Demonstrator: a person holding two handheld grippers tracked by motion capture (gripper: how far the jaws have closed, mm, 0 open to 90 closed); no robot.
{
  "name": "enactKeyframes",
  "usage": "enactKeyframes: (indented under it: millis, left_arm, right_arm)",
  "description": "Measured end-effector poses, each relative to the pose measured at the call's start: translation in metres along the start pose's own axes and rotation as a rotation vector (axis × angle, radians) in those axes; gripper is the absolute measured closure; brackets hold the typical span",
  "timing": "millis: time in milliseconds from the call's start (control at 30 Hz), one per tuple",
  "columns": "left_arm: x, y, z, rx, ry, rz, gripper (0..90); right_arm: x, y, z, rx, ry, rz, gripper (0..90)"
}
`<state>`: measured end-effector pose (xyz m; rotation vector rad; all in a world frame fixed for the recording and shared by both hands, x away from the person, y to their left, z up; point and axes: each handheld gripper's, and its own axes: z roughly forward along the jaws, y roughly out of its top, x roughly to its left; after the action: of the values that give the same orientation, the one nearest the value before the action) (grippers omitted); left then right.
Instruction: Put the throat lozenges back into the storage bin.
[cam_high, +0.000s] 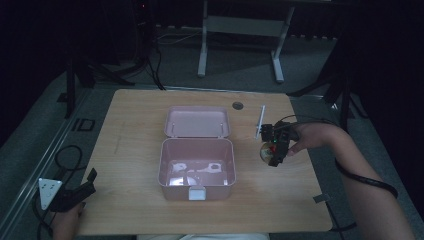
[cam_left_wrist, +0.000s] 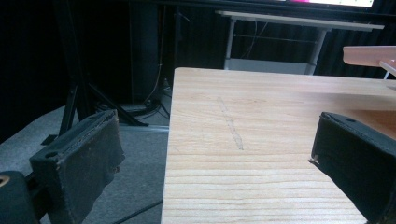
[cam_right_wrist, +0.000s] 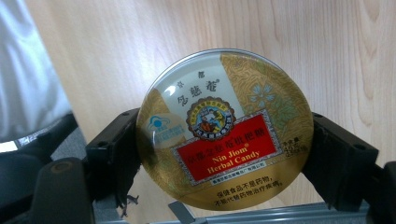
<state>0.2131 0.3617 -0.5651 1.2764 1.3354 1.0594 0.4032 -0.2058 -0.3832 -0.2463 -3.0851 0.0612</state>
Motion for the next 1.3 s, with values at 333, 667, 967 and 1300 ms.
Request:
enactKeyframes:
  millis: [333,667,967,1300]
  left_arm:
    - [0.0,0.0,0.0,0.0,0.001,-0.002,2.4]
    - [0.0,0.0,0.0,-0.001,0.0,-0.002,2.4]
    - [0.0,0.0,0.0,-0.001,-0.002,-0.002,2.4]
    - [0.001,0.0,0.0,-0.001,-0.004,-0.004,2.4]
  right_arm:
    - [0.011,0.022,-0.006,-0.002,0.005,-0.033,19.9]
    - [0.018,0.048,-0.011,-0.011,-0.004,-0.079,19.9]
    - [0.03,0.084,-0.012,-0.016,-0.001,-0.15,19.9]
    - [0.043,0.117,-0.008,-0.015,0.011,-0.224,19.9]
